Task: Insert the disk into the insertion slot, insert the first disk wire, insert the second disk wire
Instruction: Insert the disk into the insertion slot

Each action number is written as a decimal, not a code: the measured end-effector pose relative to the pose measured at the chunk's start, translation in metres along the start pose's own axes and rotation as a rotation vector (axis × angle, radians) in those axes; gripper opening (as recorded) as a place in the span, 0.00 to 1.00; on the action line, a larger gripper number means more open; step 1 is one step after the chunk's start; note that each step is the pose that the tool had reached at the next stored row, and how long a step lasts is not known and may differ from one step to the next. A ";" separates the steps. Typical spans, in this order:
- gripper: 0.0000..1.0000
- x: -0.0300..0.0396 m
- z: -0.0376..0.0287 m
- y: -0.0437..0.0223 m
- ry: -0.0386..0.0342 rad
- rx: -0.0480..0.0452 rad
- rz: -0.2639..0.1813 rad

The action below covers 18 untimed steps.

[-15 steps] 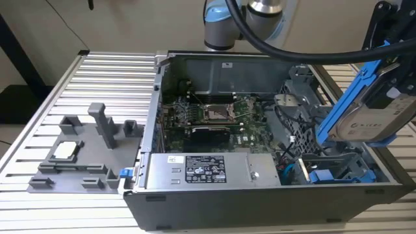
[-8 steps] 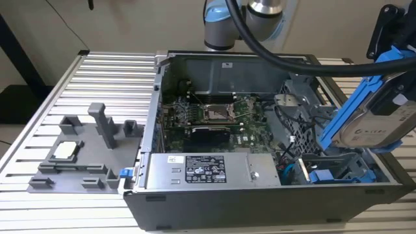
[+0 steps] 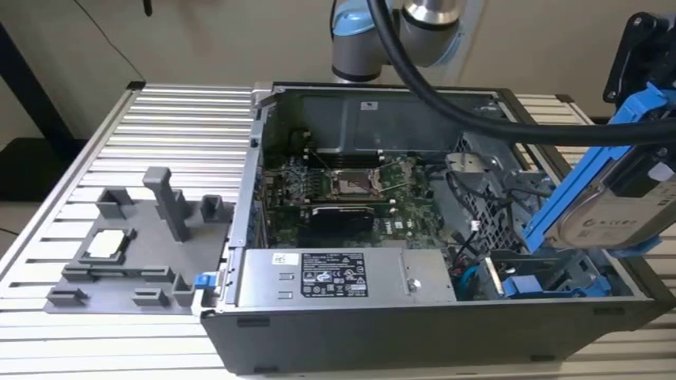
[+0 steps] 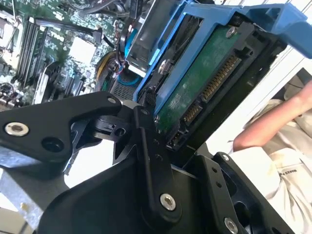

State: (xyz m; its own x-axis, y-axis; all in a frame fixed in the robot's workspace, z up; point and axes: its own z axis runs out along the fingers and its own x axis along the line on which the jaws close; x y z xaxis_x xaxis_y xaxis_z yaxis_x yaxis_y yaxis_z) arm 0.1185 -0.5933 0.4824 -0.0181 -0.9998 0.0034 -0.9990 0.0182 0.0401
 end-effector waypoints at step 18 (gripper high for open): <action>0.33 0.0152 0.0000 -0.0004 0.0000 0.0000 0.000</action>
State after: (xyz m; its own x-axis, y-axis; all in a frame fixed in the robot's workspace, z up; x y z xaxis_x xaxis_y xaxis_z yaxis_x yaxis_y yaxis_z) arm 0.1186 -0.6085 0.4824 -0.0181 -0.9998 0.0033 -0.9990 0.0182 0.0401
